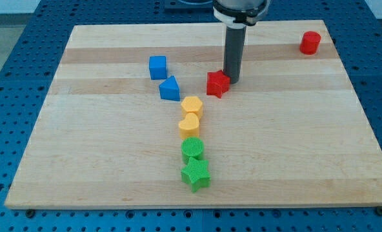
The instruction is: Push the red circle towards red star
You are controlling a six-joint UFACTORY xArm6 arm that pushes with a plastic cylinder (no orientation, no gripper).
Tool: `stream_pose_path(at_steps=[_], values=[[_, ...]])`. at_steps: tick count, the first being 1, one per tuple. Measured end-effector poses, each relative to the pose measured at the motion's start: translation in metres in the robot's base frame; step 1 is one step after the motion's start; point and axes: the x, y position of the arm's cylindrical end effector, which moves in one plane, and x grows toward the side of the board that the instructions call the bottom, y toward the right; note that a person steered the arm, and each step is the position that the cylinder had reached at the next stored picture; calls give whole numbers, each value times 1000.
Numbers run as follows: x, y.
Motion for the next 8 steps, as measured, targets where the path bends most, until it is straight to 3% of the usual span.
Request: stream_pose_path(at_steps=[4,5,7,8], values=[[4,-3],[10,47],[14,220],[12,238]])
